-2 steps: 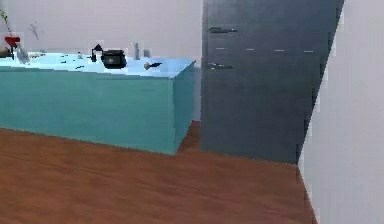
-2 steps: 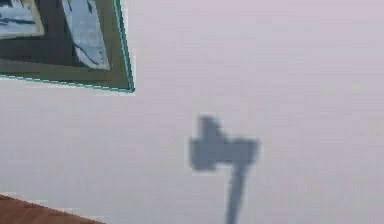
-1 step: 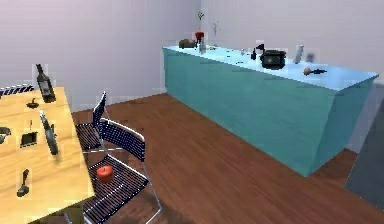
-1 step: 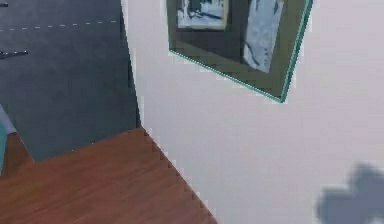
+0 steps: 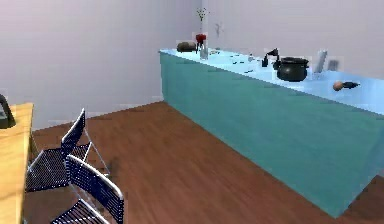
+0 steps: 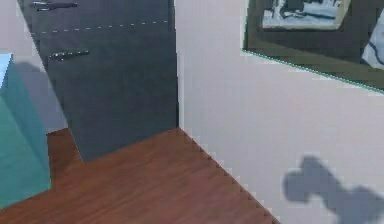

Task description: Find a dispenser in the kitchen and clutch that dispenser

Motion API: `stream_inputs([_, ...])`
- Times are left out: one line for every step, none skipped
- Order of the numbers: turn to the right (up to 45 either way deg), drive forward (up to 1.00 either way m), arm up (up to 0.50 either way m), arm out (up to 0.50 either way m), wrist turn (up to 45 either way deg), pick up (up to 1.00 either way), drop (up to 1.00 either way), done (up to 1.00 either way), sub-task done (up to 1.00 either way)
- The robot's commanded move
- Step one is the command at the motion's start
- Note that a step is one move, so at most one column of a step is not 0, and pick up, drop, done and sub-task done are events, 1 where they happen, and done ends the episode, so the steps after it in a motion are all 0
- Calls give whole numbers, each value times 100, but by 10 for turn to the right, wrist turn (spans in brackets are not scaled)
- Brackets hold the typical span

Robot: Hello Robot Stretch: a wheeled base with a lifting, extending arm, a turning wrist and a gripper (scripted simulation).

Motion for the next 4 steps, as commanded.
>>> stream_inputs([-450,0,0,0,0,0,0,0,0])
stream_inputs([-450,0,0,0,0,0,0,0,0])
stream_inputs([-450,0,0,0,0,0,0,0,0])
stream_inputs([-90,0,0,0,0,0,0,0,0])
